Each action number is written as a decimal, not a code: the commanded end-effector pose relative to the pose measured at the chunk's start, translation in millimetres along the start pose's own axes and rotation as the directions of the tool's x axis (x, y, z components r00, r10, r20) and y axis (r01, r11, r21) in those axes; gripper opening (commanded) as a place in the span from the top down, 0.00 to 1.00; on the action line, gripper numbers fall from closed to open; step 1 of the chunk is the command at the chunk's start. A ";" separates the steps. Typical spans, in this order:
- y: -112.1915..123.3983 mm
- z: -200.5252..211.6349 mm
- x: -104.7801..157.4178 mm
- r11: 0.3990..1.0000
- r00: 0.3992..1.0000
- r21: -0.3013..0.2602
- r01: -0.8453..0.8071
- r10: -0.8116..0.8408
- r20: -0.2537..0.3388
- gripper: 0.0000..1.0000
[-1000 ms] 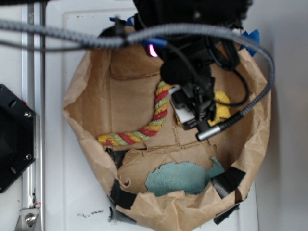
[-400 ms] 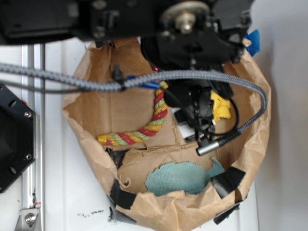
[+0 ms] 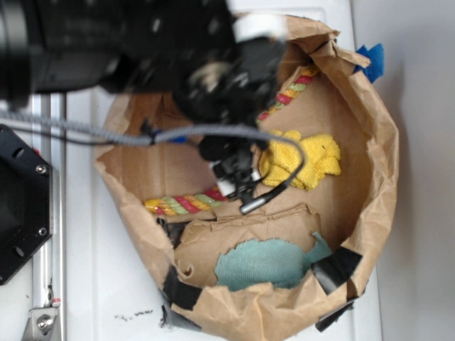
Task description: Grab the multicolored rope.
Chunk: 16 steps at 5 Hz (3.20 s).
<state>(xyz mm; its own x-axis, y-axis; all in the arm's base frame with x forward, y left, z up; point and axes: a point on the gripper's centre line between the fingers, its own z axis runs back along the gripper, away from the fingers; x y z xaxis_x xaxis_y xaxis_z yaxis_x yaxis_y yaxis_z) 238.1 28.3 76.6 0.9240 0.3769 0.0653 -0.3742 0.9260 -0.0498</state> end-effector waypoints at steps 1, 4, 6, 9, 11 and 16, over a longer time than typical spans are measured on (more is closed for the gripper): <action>12.5 -39.4 22.1 0.999 1.000 -0.037 0.009 -0.008 0.021 0.00; 5.5 -46.4 32.6 1.000 1.000 -0.002 -0.018 0.018 0.016 1.00; 2.4 -33.2 27.3 0.999 1.000 -0.032 0.009 -0.008 0.029 1.00; -6.3 -4.6 18.0 0.990 1.000 -0.142 0.011 -0.010 0.013 0.00; -17.3 -17.9 13.6 0.983 0.984 -0.091 -0.161 0.166 0.061 0.00; -40.1 -79.3 7.5 0.987 0.983 0.047 -0.153 0.157 -0.099 0.25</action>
<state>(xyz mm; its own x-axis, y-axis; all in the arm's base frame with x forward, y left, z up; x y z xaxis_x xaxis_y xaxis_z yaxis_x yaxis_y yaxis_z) 268.4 -3.7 9.9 0.8512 0.5244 -0.0221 -0.5248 0.8508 -0.0257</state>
